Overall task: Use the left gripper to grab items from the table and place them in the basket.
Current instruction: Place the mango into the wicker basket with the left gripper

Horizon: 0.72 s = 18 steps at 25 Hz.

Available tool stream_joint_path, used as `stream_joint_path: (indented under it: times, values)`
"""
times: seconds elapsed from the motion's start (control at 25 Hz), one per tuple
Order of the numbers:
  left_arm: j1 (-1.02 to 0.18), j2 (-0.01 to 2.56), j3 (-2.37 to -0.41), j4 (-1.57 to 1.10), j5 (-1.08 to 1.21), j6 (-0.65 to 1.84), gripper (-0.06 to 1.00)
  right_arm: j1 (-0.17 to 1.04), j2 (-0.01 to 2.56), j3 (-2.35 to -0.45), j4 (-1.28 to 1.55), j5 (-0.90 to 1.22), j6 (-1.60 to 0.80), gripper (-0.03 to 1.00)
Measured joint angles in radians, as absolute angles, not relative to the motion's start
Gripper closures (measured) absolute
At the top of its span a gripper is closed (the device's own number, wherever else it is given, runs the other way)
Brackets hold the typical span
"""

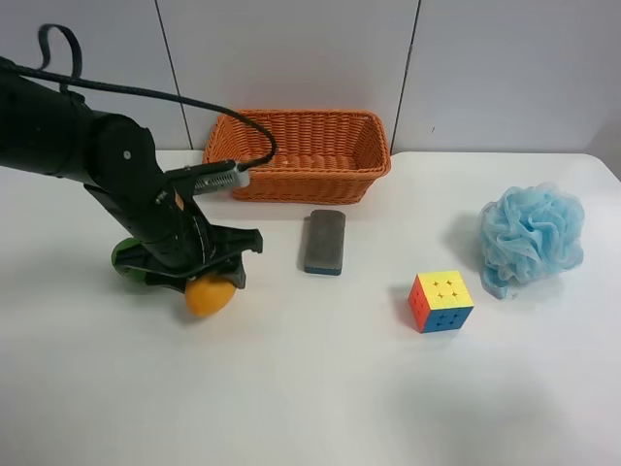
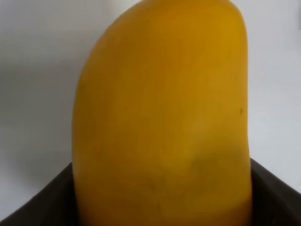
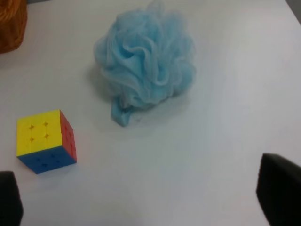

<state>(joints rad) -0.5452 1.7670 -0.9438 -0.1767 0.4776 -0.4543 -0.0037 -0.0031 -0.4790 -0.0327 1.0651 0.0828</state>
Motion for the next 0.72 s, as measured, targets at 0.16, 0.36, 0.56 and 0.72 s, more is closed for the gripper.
stream_joint_path:
  times: [0.16, 0.36, 0.56, 0.72]
  values:
    - [-0.545, 1.724, -1.028, -0.171, 0.602, -0.454, 0.34, -0.004, -0.003, -0.479, -0.033, 1.065, 0.083, -0.02]
    - [-0.546, 1.728, -1.266, -0.094, 0.789, -0.449, 0.34, -0.004, -0.003, -0.479, -0.033, 1.065, 0.083, -0.02]
    - [-0.537, 1.800, -1.533, -0.057, 0.953, -0.377, 0.34, -0.004, -0.003, -0.479, -0.033, 1.065, 0.083, -0.02]
    - [-0.515, 1.918, -1.737, -0.055, 1.043, -0.298, 0.34, -0.004, -0.003, -0.479, -0.033, 1.065, 0.083, -0.02]
